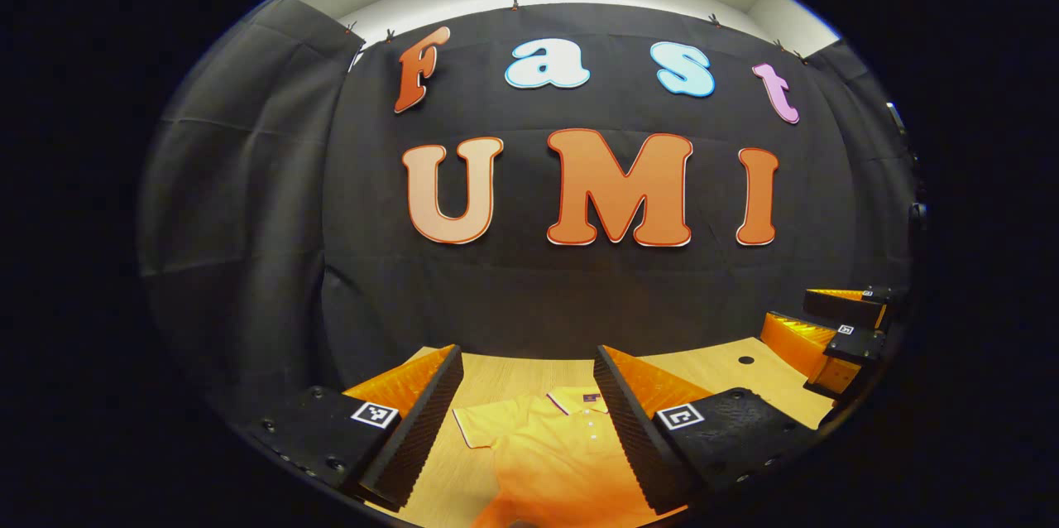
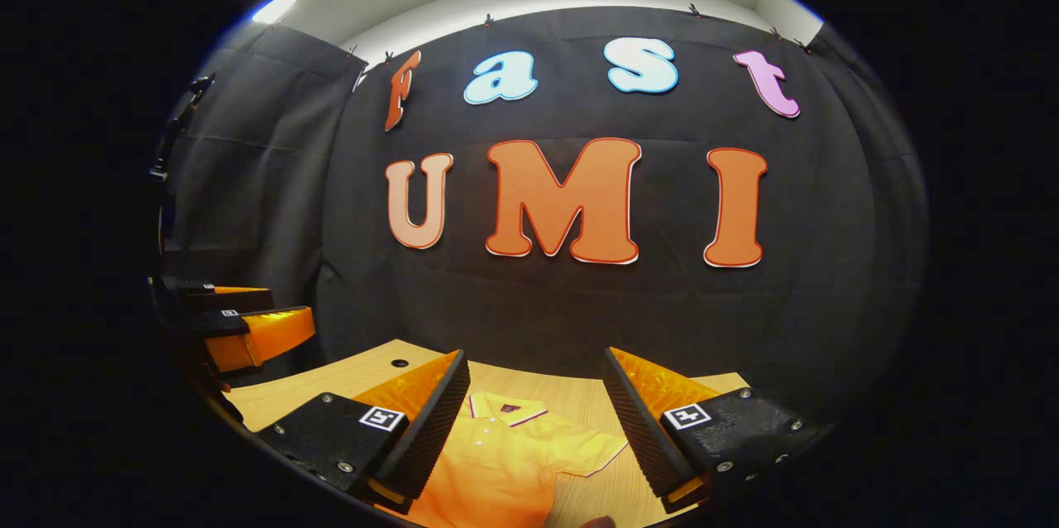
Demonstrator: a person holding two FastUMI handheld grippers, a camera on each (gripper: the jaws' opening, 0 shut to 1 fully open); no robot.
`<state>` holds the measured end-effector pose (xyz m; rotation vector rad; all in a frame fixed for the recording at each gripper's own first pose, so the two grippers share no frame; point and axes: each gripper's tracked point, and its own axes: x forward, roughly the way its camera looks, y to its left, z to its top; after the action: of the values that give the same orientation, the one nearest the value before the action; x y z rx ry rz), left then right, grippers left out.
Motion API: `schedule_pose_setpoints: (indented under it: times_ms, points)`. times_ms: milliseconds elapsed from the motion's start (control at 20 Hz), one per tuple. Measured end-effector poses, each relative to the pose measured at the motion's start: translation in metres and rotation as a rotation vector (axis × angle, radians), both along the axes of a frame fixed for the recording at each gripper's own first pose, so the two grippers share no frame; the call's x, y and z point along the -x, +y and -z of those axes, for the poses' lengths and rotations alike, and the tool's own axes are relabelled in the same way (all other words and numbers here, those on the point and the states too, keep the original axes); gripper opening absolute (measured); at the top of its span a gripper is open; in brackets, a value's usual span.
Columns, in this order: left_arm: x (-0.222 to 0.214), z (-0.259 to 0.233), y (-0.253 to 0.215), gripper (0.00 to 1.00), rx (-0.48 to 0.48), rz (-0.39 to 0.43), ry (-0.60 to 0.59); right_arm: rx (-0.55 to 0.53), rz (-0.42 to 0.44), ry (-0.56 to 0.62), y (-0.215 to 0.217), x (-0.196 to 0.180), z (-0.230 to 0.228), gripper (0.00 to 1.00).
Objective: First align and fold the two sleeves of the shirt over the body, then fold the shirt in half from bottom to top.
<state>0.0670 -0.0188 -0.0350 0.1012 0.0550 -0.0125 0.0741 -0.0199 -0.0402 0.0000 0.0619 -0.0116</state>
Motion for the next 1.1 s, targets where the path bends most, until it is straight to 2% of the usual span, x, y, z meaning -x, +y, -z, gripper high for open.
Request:
schedule_pose_setpoints:
  times_ms: [300, 500, 600, 750, 1100]
  points:
    - [-0.023, -0.007, 0.024, 0.97, -0.026, 0.14, -0.028, 0.03, 0.189, 0.08, -0.01, -0.016, 0.02, 0.98]
    - [-0.032, -0.009, 0.041, 0.97, -0.035, 0.208, -0.038, -0.06, 0.29, 0.187, -0.016, -0.025, 0.049, 0.98]
    - [-0.037, -0.01, 0.049, 0.97, -0.04, 0.221, -0.042, -0.048, 0.33, 0.218, -0.024, -0.029, 0.058, 0.98]
    - [-0.039, -0.005, 0.058, 0.97, -0.035, 0.204, -0.03, 0.017, 0.329, 0.281, -0.033, -0.038, 0.076, 0.98]
    - [-0.04, -0.005, 0.076, 0.97, -0.041, 0.046, -0.03, -0.004, 0.289, 0.436, -0.062, -0.071, 0.131, 0.98]
